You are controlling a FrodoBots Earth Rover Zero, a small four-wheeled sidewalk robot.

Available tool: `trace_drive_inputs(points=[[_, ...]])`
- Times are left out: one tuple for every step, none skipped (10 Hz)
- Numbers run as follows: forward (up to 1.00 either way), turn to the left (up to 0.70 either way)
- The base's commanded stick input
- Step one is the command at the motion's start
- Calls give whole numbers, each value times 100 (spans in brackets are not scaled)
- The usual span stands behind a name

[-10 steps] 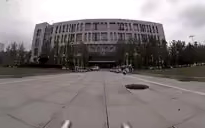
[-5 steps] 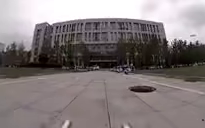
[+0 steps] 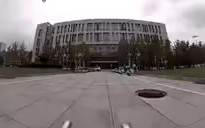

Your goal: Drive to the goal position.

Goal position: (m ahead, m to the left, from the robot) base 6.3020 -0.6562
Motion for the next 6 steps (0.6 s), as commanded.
trace_drive_inputs(points=[[85,0],[85,0],[85,0],[85,0],[85,0],[85,0]])
